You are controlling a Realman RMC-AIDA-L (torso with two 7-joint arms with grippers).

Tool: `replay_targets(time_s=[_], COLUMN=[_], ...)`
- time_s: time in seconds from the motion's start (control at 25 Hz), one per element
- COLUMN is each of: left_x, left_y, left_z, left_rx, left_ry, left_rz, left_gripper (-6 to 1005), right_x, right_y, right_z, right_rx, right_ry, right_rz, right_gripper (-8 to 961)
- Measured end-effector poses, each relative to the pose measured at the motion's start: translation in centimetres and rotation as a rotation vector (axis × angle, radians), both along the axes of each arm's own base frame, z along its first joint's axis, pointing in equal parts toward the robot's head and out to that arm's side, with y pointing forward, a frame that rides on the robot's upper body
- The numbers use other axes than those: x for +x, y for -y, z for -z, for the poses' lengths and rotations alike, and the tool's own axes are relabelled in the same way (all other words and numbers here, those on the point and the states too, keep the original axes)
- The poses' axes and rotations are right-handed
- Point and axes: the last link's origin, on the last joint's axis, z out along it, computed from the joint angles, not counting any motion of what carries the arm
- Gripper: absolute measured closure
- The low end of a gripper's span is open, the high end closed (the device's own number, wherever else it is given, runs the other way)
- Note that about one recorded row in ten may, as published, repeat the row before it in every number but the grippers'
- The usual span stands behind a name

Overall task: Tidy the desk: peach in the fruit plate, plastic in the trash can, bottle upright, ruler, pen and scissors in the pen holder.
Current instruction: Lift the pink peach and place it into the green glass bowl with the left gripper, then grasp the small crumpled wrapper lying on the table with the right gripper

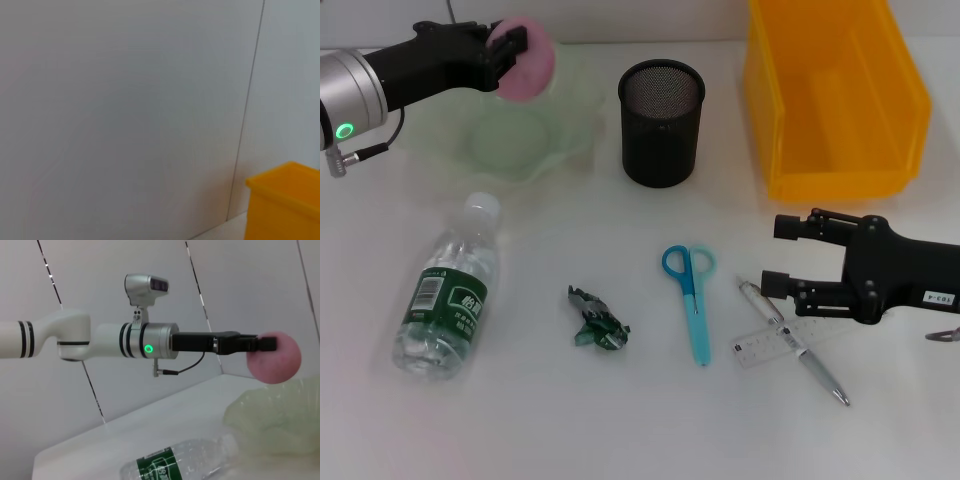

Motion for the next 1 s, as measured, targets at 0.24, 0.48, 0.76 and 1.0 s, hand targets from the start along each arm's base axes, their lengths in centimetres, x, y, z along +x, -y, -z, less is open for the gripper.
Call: replay_targets(time_s=[0.24,0.48,0.76,1.0], left_x=[-0.2,-0.6,-1.0,-1.5], left_y=[1.4,1.6,2.4,4.9], left_z=[-0.5,-0.4,-1.0,-2.2], left_rx=[0.062,0.083,0.093,0.087], left_ry=[0.032,0.035,0.072,0.106], left_rz=[0.111,0.12,0.128,0.203], left_gripper=[813,600,250,152], right_x=[-0.8,-1.0,-2.1,-4.5], right_y=[-0.1,-0.5,-1.1,-2.4], right_z=[-0.8,-1.6,-3.2,-6.5], right_rx=[0.006,-0.001,-0.078,-0.152], right_ry=[-0.046,-0.035,-0.042,0.025], right_rz=[-0.032,-0.018,0.048,0.126], right_gripper=[138,138,139,140])
